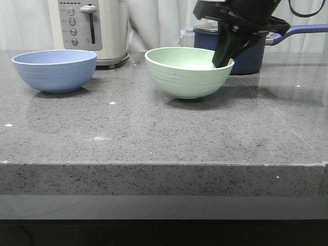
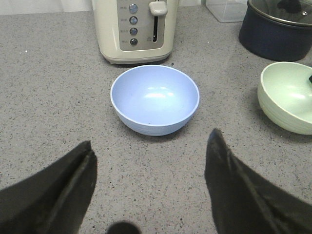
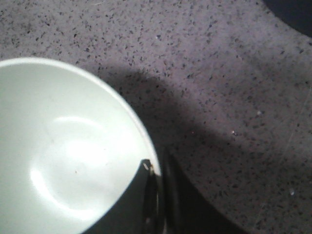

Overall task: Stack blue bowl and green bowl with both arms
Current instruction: 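Slide the green bowl toward the middle of the counter with the right gripper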

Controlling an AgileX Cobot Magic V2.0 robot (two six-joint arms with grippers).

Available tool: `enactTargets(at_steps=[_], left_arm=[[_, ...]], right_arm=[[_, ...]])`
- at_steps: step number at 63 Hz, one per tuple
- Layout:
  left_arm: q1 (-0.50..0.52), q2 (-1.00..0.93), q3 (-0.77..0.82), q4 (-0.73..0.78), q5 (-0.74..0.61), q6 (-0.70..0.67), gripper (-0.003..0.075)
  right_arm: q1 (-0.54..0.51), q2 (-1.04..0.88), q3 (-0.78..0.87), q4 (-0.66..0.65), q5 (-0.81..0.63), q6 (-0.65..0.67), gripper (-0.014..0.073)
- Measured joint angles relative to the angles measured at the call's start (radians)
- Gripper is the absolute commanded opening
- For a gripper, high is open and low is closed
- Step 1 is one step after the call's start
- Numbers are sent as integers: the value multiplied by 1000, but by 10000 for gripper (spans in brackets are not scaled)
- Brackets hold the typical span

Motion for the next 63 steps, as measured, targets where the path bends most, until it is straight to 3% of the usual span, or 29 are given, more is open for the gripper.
enactTargets(at_steps=[15, 33, 48, 63], left_arm=[[0, 0, 0, 0, 0, 0, 472], [0, 0, 0, 0, 1, 0, 472], [0, 0, 0, 0, 2, 0, 472], [0, 0, 0, 0, 2, 0, 472]], right_arm=[[0, 18, 0, 0, -7, 2, 83], [0, 20, 0, 0, -21, 3, 377], [0, -58, 0, 4, -13, -11, 387], [-18, -302, 103, -27, -21, -37, 387]])
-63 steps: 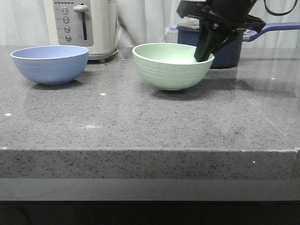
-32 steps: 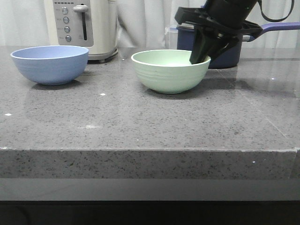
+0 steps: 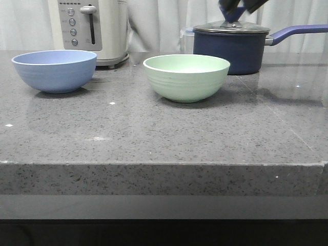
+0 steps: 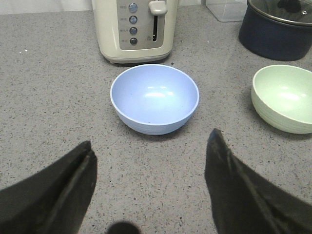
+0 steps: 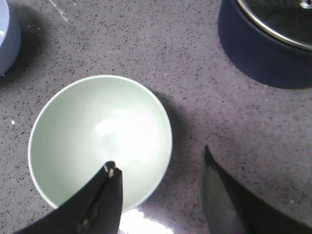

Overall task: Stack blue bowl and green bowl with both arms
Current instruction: 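Slide the green bowl toward the middle of the counter with the right gripper, then release the green bowl and lift the right gripper beside it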

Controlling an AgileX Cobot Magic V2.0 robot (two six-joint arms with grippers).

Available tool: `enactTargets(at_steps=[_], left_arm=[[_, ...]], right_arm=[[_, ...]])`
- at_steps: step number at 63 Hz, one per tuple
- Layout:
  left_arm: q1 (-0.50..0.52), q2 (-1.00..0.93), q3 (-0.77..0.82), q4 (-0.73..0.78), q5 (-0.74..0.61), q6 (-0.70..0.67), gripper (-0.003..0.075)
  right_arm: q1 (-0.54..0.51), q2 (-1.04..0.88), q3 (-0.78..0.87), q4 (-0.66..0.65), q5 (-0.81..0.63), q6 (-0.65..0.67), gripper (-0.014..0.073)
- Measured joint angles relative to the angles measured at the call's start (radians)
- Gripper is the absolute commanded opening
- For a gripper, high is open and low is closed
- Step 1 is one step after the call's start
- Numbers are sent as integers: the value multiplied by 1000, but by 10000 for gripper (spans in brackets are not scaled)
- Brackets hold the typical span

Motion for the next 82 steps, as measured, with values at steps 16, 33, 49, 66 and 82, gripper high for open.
enactTargets(at_steps=[16, 33, 49, 66, 82], left_arm=[[0, 0, 0, 0, 0, 0, 472], [0, 0, 0, 0, -4, 0, 472], [0, 0, 0, 0, -6, 0, 472], [0, 0, 0, 0, -6, 0, 472], [0, 0, 0, 0, -6, 0, 472]], right_arm=[[-131, -182, 275, -4, -77, -9, 130], [-130, -159, 387, 135, -127, -208, -62], [-103, -63, 387, 397, -164, -471, -62], [-102, 30, 389, 518, -187, -588, -62], [-102, 62, 389, 523, -200, -595, -63]])
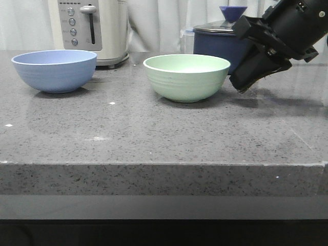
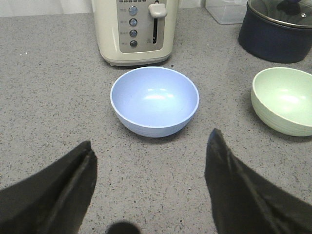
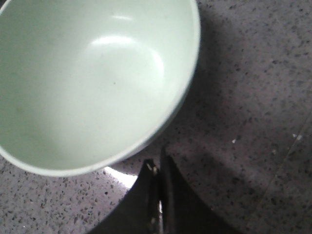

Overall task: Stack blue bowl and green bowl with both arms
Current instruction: 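Release the green bowl and lift the right gripper beside it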

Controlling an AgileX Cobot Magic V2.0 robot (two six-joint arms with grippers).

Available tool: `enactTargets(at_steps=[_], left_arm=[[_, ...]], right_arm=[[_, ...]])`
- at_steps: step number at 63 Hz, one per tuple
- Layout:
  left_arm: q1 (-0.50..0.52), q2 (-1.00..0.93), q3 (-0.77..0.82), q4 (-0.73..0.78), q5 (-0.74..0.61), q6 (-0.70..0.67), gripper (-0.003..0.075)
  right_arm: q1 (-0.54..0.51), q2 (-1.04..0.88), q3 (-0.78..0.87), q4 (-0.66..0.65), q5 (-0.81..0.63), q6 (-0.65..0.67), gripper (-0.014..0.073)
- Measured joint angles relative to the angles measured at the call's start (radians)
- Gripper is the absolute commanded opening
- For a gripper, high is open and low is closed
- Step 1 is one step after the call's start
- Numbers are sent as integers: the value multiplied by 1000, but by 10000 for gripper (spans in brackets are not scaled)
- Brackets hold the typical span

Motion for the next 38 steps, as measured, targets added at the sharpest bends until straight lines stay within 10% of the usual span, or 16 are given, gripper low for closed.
enactTargets(at_steps=[38], left_arm=[[0, 0, 0, 0, 0, 0, 472]], right_arm=[[0, 0, 0, 2, -8, 0, -63]])
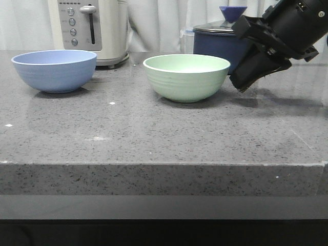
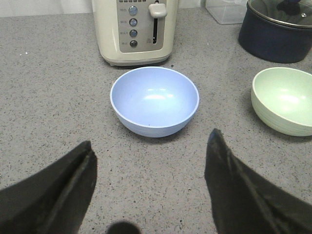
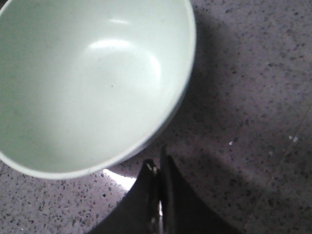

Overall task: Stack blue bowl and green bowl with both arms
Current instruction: 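Release the green bowl and lift the right gripper beside it, then lower the left gripper and grasp the rim of the light blue bowl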

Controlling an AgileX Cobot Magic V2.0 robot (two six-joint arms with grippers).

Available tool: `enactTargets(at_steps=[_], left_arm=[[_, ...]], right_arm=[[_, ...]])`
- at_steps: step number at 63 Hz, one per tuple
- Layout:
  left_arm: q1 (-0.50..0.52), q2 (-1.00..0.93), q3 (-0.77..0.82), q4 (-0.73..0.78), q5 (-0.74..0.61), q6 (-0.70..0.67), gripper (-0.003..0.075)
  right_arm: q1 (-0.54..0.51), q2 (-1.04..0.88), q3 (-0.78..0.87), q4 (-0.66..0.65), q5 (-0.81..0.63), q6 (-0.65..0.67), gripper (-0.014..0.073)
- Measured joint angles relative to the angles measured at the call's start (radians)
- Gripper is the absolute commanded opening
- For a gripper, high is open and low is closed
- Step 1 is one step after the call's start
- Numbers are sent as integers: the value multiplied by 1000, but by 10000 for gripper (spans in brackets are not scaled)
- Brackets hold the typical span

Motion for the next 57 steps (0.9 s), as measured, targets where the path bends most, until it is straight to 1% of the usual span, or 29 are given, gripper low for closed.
enactTargets(at_steps=[12, 25, 32, 46, 57], left_arm=[[0, 30, -8, 0, -1, 0, 472], [0, 190, -94, 0, 32, 0, 472], [5, 309, -158, 0, 59, 0, 472], [86, 517, -299, -28, 99, 0, 472], [139, 674, -409, -57, 162, 0, 472]], right_arm=[[0, 0, 0, 0, 0, -3, -63], [0, 0, 0, 0, 0, -3, -63], [0, 2, 0, 0, 0, -3, -63], [0, 2, 0, 0, 0, -3, -63], [0, 2, 0, 0, 0, -3, -63]])
